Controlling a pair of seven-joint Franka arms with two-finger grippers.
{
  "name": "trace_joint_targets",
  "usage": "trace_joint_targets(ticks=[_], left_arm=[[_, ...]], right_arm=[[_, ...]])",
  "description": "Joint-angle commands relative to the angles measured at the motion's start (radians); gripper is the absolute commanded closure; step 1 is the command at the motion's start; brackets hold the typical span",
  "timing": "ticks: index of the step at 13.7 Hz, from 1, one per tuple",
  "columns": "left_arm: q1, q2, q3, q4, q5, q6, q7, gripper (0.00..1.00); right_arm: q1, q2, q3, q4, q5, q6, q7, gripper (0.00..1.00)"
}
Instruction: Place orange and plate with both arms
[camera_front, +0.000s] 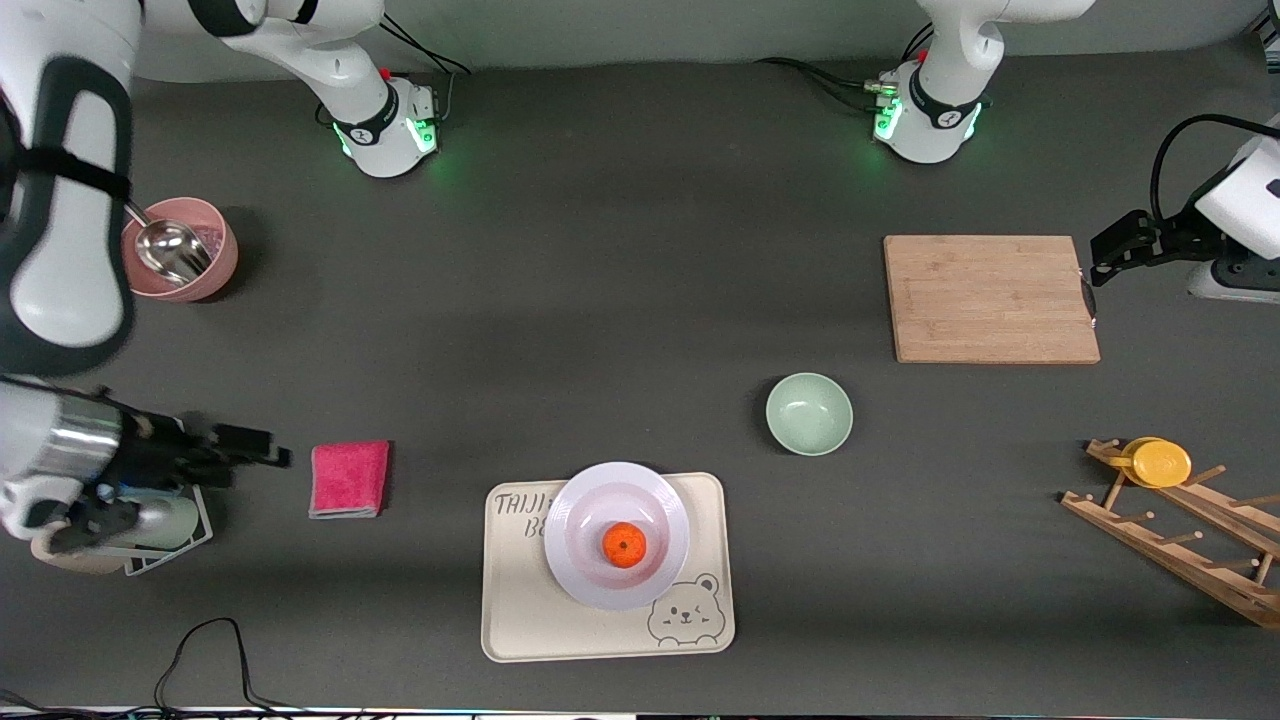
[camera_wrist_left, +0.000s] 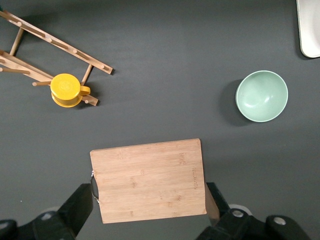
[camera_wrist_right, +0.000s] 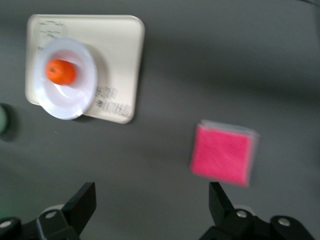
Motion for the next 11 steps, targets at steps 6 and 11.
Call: trace_joint_targets(ticks=[6,11], left_arm=[[0.000,-0.004,-0.004,-0.005,0.029,0.008,-0.004,0.00],[-0.003,-0.004,-0.004,-0.006,0.031,0.008,-0.004,0.00]], right_arm=[[-0.159,-0.403,0.220,-0.256,-0.369,-0.088,0.164,0.00],[-0.155,-0.396,0.224,-0.256,-0.401,-0.120,0.204,0.00]])
